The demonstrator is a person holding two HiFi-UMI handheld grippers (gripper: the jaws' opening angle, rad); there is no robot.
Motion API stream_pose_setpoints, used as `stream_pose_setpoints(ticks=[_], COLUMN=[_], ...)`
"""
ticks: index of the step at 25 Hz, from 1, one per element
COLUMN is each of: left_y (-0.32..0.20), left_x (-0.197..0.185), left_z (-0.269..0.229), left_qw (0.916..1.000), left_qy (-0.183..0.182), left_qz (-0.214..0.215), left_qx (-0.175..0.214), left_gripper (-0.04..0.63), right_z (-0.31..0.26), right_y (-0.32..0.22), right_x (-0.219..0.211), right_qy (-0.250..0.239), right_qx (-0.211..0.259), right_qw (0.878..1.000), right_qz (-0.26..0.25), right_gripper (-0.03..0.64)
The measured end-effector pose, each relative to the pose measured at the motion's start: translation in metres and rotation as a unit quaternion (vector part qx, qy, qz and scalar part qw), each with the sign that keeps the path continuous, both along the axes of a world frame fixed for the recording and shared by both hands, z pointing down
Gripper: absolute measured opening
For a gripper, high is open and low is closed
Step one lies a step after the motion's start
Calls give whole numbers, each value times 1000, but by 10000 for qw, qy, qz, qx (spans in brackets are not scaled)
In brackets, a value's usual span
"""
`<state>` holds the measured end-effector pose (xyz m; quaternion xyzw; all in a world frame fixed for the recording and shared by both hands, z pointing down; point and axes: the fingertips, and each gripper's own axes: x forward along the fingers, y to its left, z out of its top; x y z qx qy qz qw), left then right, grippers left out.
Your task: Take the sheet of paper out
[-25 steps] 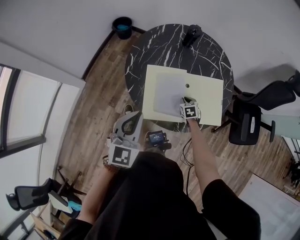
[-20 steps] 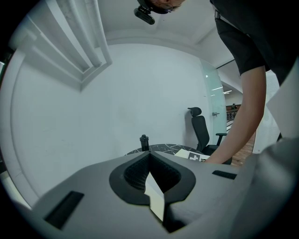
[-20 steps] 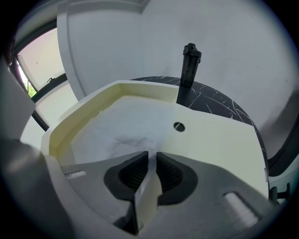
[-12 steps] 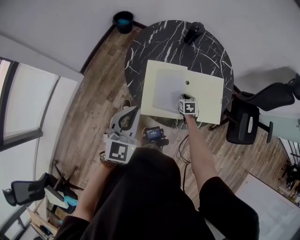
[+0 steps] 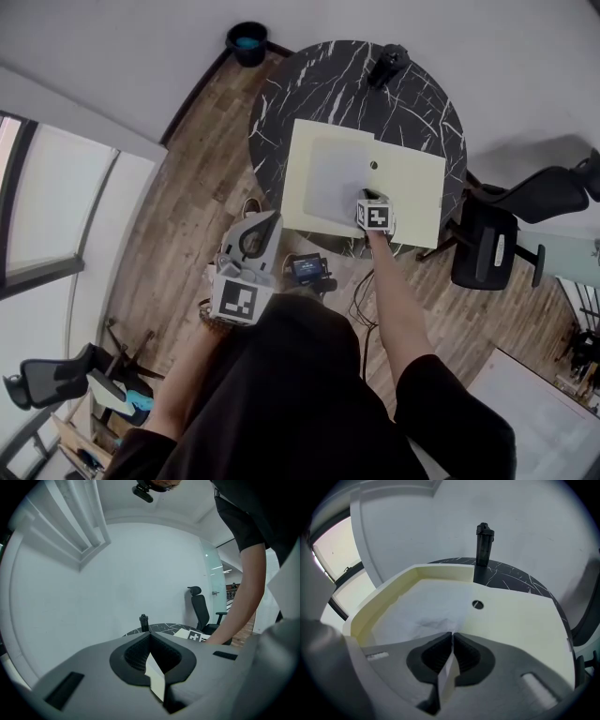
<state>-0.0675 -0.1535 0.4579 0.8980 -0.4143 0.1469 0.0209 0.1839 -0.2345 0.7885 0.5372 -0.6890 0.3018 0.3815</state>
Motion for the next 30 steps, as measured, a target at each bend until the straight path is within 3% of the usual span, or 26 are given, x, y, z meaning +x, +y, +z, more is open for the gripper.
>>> stream_pose_setpoints(ticks=[11, 15, 18, 22, 30], left_y=[2, 4, 5, 6, 9], left_x=[9, 13, 13, 13, 16], left_z=[4, 6, 7, 9, 9], left_qw=[10000, 9994, 9998, 9993, 9996], left_qy=[14, -198, -94, -236, -149], left_qz=[46, 263, 146, 291, 252], left_qx=[-73, 79, -36, 95, 23], left_gripper=[-6, -6, -6, -6, -6], right_z=[-5, -10, -10, -10, -16], right_y=[6, 5, 6, 8, 10], right_x=[6, 8, 8, 8, 14], right_qy=[-190, -205, -233, -237, -273], right_qx=[79, 118, 139, 168, 227], right_qw=[9997, 9996, 9995, 9995, 9991], right_qz=[121, 131, 129, 153, 222], right_gripper=[2, 2, 2, 0, 0])
